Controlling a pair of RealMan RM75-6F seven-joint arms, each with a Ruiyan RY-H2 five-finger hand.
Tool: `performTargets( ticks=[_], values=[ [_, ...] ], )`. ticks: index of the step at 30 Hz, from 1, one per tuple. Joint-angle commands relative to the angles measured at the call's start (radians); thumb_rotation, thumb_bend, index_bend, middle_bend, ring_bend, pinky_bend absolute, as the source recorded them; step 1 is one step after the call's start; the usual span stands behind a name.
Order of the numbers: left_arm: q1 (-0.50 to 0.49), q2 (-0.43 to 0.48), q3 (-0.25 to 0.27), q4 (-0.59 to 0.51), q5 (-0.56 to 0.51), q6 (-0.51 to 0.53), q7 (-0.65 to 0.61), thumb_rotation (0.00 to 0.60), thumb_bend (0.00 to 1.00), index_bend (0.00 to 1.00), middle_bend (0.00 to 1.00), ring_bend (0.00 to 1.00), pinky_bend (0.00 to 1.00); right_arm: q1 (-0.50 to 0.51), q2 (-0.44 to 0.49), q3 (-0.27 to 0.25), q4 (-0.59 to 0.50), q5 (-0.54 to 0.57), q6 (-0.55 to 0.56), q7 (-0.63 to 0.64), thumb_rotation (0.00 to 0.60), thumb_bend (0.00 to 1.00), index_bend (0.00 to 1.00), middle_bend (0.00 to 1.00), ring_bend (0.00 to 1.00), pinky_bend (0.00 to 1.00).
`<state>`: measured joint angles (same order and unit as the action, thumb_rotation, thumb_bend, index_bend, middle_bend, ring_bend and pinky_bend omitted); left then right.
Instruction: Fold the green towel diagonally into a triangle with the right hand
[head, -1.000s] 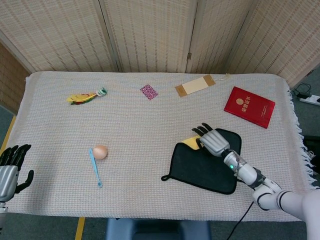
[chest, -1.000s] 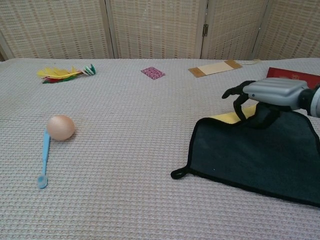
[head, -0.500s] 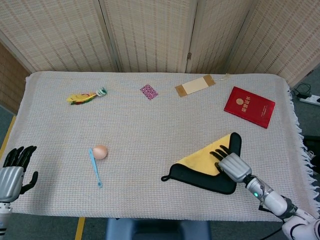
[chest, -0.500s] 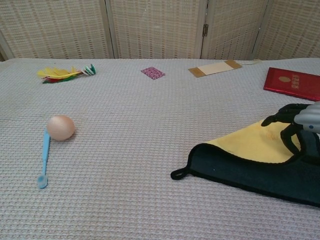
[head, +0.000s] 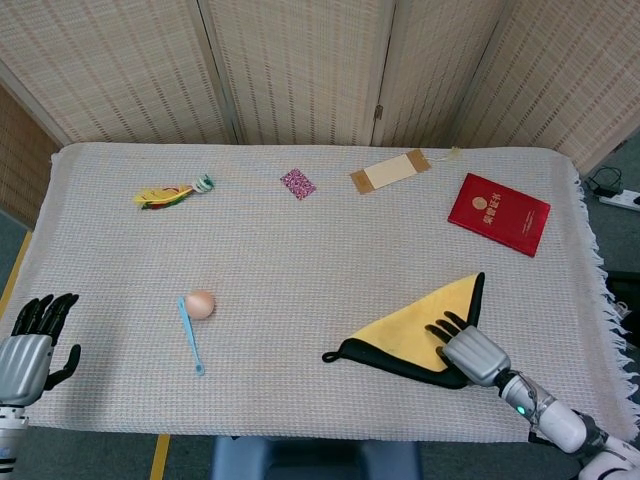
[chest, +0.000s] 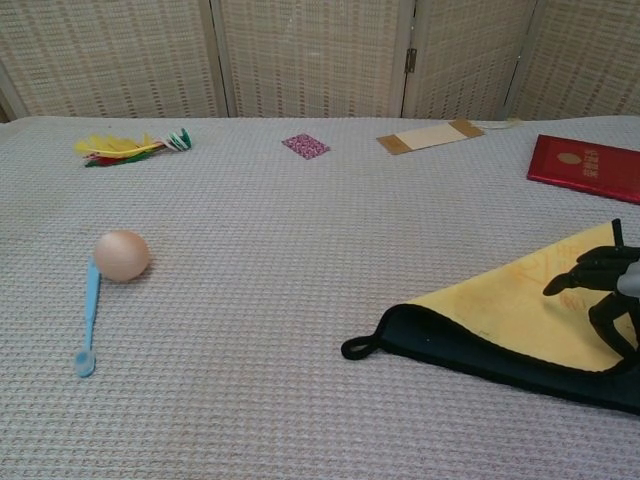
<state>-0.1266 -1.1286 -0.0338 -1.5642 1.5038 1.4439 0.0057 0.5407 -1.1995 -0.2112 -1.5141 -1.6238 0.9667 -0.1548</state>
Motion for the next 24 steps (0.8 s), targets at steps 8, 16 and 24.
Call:
performTargets(
  ticks=[8, 16, 24],
  values=[
    [-0.001, -0.004, -0.001, 0.0, -0.005, -0.002, 0.009, 0.6, 0.56, 0.0, 0.13, 0.02, 0.0, -0.021, 0.012, -0.008, -0.007, -0.019, 0.0, -0.013, 0.6, 0.47, 0.62, 0.13, 0.1, 0.0],
    [-0.009, -0.008, -0.002, 0.004, -0.019, -0.022, 0.013, 0.6, 0.57, 0.0, 0.13, 0.02, 0.0, -0.029, 0.016, -0.012, -0.007, -0.028, -0.017, -0.032, 0.6, 0.47, 0.62, 0.13, 0.1, 0.0],
    [-0.012, -0.011, -0.003, 0.006, -0.027, -0.032, 0.02, 0.6, 0.57, 0.0, 0.13, 0.02, 0.0, -0.037, 0.032, -0.009, -0.016, -0.016, -0.033, -0.048, 0.6, 0.47, 0.6, 0.1, 0.09, 0.0]
  ],
)
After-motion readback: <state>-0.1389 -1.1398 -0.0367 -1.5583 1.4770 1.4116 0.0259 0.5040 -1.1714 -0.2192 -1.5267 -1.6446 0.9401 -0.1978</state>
